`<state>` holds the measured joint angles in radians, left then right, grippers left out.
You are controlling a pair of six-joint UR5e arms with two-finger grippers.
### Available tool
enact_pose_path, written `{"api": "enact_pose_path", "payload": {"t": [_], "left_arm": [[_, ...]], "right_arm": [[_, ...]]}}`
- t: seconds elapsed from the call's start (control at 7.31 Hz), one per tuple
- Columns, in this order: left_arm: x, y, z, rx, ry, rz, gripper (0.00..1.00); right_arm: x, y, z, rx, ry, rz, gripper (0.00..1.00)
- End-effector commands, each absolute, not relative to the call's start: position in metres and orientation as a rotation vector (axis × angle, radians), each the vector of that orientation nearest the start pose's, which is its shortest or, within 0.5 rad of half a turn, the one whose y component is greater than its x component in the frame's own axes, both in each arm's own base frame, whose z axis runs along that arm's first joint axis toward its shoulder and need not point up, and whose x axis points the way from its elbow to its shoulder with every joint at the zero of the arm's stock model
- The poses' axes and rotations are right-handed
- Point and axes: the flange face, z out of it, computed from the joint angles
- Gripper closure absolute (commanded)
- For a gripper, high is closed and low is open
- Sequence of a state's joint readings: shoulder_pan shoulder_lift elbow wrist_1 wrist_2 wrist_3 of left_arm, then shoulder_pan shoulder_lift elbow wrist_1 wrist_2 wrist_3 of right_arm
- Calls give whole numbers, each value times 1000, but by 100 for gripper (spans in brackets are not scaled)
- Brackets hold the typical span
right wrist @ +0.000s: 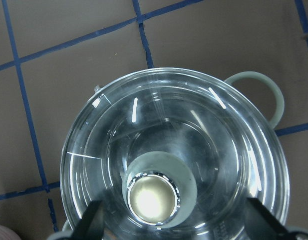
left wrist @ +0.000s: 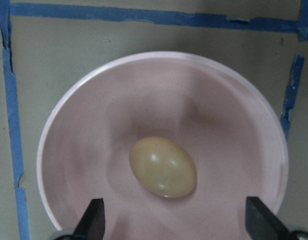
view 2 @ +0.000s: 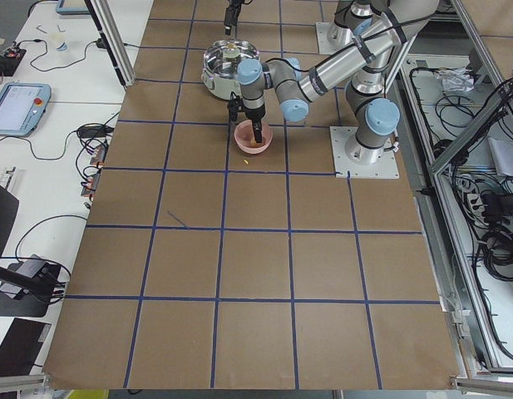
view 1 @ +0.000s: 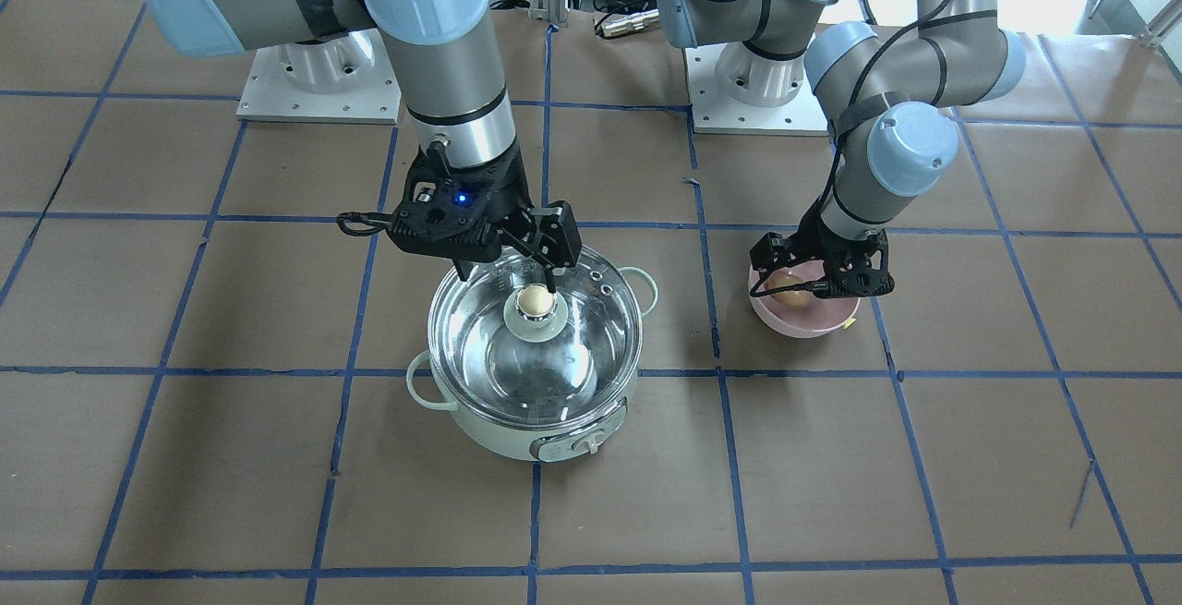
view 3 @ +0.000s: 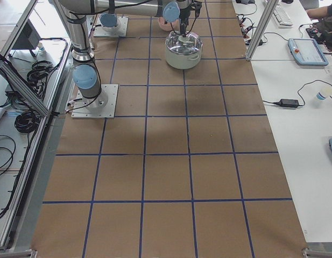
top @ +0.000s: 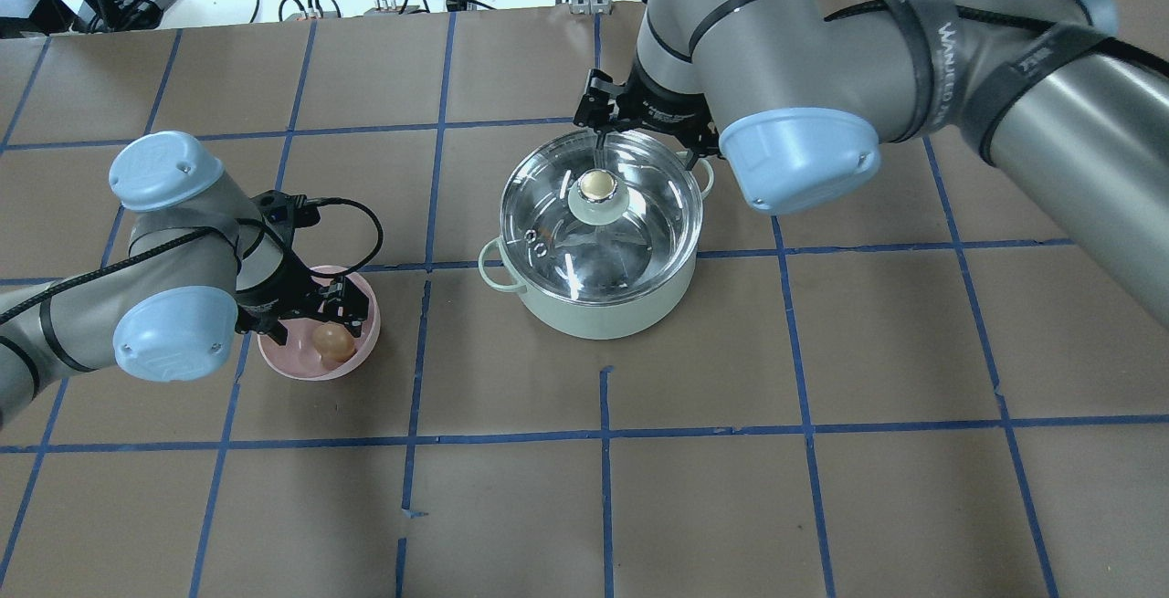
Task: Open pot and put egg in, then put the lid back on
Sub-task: 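Grasp the glass lid knob with the right gripper while the left lowers into the bowl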
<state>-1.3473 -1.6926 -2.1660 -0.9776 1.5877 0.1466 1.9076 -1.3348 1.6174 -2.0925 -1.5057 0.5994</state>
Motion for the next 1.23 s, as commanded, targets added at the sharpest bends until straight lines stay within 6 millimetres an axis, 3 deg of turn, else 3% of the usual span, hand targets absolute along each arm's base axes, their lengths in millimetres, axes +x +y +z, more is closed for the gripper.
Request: {"api": "enact_pose_path", "payload": {"t": [0.0, 0.55, 0.82, 0.96, 1.09], "left_arm": [[-32, -454, 211, -119, 3140, 206, 2], [-31, -453, 206, -128, 3139, 224, 2], [-29, -456, 209, -138, 3139, 207, 4], [-27, -457, 210, -146, 3144, 203, 4], [-23, -456, 208, -149, 3146, 207, 5]], "right_arm": [[347, -520, 376, 359, 2943, -313, 3], [346, -520, 354, 339, 2993, -296, 11], [359, -514, 342, 306, 3007, -272, 11], [359, -514, 342, 297, 3008, -272, 17], [359, -514, 342, 292, 3008, -269, 36]]}}
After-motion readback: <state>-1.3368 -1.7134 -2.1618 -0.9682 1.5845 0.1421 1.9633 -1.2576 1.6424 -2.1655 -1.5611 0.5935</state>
